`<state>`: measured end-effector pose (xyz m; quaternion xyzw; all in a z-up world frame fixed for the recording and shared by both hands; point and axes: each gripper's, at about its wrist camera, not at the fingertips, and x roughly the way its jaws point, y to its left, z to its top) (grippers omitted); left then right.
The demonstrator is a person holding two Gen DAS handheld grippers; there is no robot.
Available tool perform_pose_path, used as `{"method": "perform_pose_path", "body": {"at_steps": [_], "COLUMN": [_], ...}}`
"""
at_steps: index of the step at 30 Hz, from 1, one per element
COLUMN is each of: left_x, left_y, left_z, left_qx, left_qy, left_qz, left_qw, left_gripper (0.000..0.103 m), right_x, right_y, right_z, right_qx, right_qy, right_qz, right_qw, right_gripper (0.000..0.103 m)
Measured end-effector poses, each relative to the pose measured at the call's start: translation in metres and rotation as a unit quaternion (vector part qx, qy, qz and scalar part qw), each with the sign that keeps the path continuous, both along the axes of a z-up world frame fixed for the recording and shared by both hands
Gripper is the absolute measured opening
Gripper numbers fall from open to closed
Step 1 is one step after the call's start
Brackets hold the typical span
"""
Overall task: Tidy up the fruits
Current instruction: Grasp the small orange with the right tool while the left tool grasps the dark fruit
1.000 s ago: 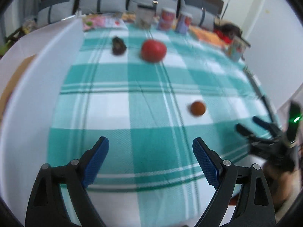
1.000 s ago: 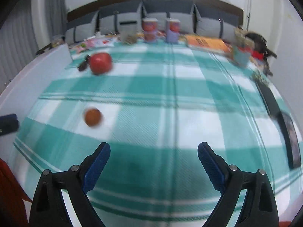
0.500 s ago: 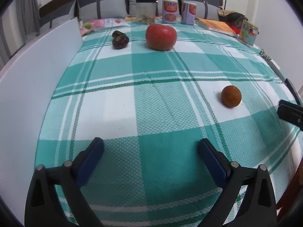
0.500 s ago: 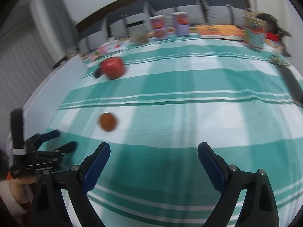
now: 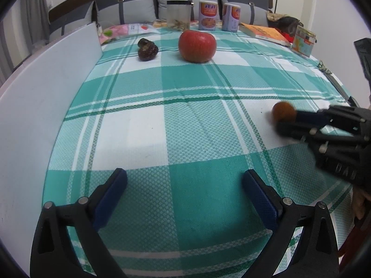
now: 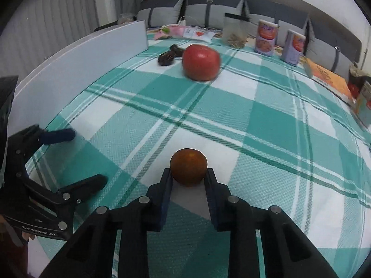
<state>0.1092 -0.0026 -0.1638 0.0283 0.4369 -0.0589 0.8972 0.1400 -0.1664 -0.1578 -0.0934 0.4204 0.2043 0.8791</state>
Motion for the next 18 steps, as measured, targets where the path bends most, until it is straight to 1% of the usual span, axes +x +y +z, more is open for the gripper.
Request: {"method": "perform_pose_path", "body": {"at_steps": [2, 5, 7, 10, 12, 13, 14, 16, 18], "left_x": [0.000, 0.000, 0.000, 0.000, 0.000, 0.001, 0.001, 0.002, 0.011], "left_y": [0.001, 0.001, 0.001, 0.001, 0.001, 0.001, 0.001, 0.001, 0.005], "left_z": [0.000, 0.000, 0.000, 0.000, 0.000, 0.000, 0.000, 0.000, 0.003], "left_qx": [-0.001, -0.001, 0.000, -0.001, -0.001, -0.001, -0.001, -0.004, -0.015], "left_qy": [0.000, 0.000, 0.000, 0.000, 0.000, 0.001, 0.001, 0.007, 0.022], "left_qz": [-0.001, -0.001, -0.001, -0.001, -0.001, -0.001, -0.002, -0.005, -0.013], "left_qw": [1.0000, 1.0000, 1.0000, 1.0000, 1.0000, 1.0000, 1.0000, 0.9999, 0.9996], "left_gripper": [0.101, 0.101, 0.101, 0.101, 0.101, 0.101, 0.101, 0.100, 0.100], "right_x": [0.004, 0.017, 0.027, 0.035, 0.034, 0.032, 0.030, 0.028, 0.026], "right_y": [-0.013, -0.045, -0.061, -0.080, -0.087, -0.089, -0.089, -0.086, -0.082], "right_z": [0.006, 0.015, 0.016, 0.011, 0.003, 0.001, -0.001, -0.003, -0.005], "right_qx": [0.008, 0.014, 0.012, 0.011, 0.015, 0.019, 0.023, 0.029, 0.025], "right_qy": [-0.011, -0.018, -0.016, -0.002, 0.009, 0.012, 0.013, 0.013, 0.016], "right_qz": [-0.020, -0.069, -0.089, -0.103, -0.114, -0.118, -0.120, -0.118, -0.119], "right_qw": [1.000, 0.997, 0.996, 0.995, 0.993, 0.993, 0.992, 0.993, 0.992], "right_gripper": [0.028, 0.028, 0.028, 0.030, 0.045, 0.067, 0.080, 0.081, 0.086]}}
